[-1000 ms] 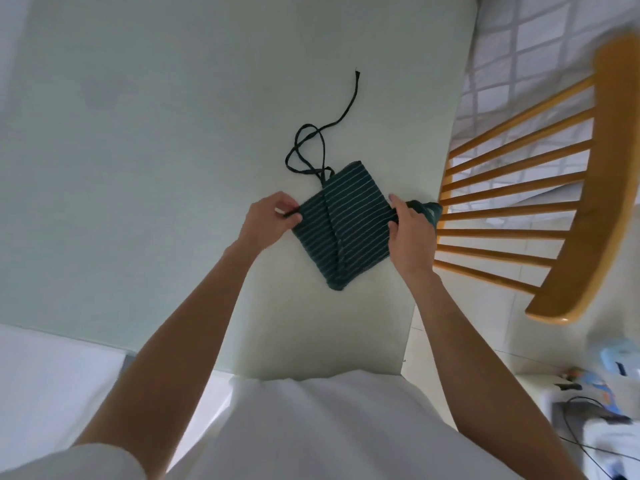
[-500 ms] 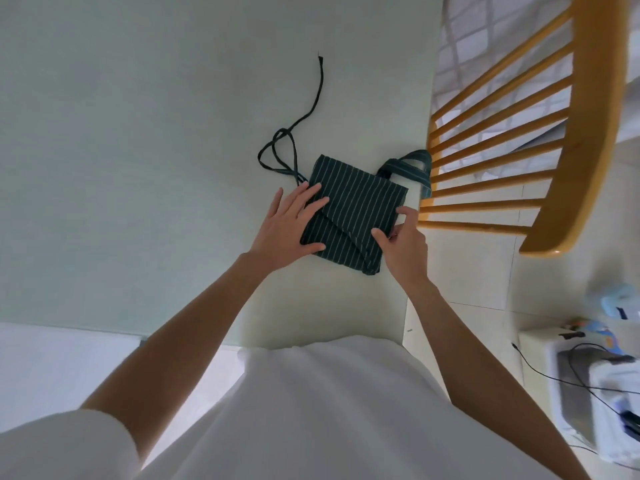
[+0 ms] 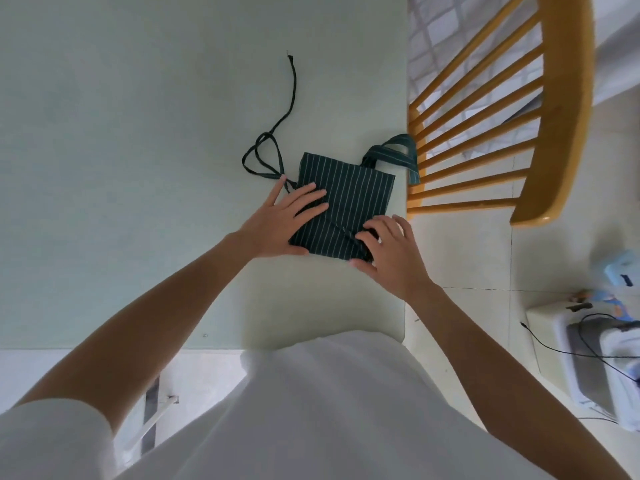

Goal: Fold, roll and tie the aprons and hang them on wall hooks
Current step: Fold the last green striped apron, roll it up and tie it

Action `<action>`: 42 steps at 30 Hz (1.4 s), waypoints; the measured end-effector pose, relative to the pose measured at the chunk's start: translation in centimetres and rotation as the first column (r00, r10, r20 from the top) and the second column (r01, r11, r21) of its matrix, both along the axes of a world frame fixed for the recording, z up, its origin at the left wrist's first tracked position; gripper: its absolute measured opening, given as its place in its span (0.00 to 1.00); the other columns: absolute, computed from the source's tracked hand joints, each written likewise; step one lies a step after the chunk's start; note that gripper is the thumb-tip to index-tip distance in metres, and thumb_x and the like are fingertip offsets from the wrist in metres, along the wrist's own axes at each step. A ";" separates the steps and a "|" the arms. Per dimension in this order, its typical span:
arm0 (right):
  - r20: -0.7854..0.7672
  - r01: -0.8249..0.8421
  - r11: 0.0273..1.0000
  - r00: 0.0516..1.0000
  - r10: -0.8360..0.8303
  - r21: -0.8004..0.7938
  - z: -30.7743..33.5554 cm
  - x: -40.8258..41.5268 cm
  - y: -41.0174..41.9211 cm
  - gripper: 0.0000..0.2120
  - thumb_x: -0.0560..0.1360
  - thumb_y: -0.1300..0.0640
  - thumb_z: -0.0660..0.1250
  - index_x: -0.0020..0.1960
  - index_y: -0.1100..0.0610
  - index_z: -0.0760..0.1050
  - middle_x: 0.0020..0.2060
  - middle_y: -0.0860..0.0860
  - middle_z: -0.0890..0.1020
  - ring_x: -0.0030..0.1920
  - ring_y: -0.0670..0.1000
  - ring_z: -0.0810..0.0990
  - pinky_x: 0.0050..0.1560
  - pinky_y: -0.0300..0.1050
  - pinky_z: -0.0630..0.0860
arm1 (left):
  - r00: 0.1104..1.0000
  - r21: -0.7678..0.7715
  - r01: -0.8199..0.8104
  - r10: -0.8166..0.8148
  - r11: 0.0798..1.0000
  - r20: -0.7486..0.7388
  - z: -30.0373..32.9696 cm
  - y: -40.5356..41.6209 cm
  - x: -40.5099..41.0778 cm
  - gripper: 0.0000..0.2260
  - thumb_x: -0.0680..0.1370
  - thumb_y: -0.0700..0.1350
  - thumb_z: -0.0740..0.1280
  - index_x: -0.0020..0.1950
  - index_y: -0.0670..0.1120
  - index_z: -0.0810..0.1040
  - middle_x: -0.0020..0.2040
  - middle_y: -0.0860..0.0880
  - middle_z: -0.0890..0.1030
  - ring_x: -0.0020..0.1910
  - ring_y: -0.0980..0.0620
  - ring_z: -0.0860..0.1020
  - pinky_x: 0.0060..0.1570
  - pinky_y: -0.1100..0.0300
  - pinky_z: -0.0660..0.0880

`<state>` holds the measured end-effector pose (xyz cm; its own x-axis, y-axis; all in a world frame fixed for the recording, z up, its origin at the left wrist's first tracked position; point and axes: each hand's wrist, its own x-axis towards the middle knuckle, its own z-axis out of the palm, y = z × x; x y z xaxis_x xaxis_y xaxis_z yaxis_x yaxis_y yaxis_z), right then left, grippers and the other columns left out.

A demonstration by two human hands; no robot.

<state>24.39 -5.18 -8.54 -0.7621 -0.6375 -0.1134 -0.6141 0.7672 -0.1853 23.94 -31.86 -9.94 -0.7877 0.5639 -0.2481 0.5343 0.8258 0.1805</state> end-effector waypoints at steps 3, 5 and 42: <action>0.051 -0.014 0.994 0.999 0.008 0.109 -0.5 0.2 0.0 0.27 0.65 0.42 0.74 0.58 0.57 0.77 0.58 0.57 0.78 0.65 0.59 0.72 0.70 0.64 0.57 | 0.999 -0.022 0.022 -0.021 1.000 0.041 -0.2 -0.4 0.0 0.45 0.68 0.69 0.65 0.76 0.48 0.55 0.76 0.49 0.59 0.76 0.50 0.51 0.72 0.45 0.37; 0.046 -0.049 0.992 0.998 0.044 0.116 -0.6 -0.1 0.1 0.25 0.65 0.45 0.76 0.57 0.57 0.78 0.57 0.57 0.79 0.67 0.61 0.70 0.70 0.64 0.56 | 0.999 -0.015 -0.008 0.008 1.000 0.049 -0.4 -1.0 0.0 0.45 0.67 0.70 0.65 0.76 0.49 0.53 0.76 0.50 0.57 0.76 0.51 0.49 0.73 0.46 0.37; 0.275 0.259 0.964 0.924 -0.264 0.058 2.5 -3.3 -5.9 0.15 0.75 0.45 0.64 0.48 0.57 0.78 0.48 0.52 0.76 0.49 0.52 0.73 0.43 0.42 0.70 | 0.398 0.439 -0.891 0.654 0.111 0.643 2.4 3.5 2.6 0.21 0.74 0.46 0.70 0.65 0.52 0.68 0.62 0.49 0.69 0.57 0.54 0.73 0.55 0.61 0.73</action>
